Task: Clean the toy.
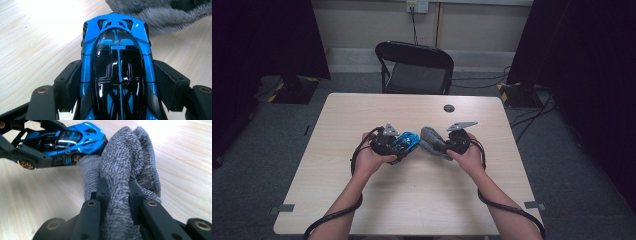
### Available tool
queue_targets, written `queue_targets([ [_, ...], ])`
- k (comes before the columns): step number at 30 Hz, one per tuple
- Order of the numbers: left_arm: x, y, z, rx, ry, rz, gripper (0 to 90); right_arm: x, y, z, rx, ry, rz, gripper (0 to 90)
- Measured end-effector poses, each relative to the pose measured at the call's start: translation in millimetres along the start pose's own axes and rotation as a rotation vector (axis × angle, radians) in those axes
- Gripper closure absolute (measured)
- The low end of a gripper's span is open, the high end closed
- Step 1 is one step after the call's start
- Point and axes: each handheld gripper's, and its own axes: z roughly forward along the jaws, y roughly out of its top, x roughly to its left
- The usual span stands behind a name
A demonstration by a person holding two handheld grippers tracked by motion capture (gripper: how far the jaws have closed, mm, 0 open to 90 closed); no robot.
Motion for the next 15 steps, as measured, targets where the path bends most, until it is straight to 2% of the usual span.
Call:
queue_targets([
  [6,0.8,8.2,0.2,-0.019,0.001,-0.008,28.1,2.0,-3.3,2.4,0.015,0.018,-0.003,76.6],
  [9,1.2,12.2,-0.6,-0.021,0.000,-0.006,28.1,1.8,-4.3,2.9,0.017,0.011,-0.010,76.4],
  [15,2.0,12.3,-1.2,-0.017,0.002,-0.002,28.1,-3.4,-10.8,6.2,0.043,-0.038,-0.041,74.1],
])
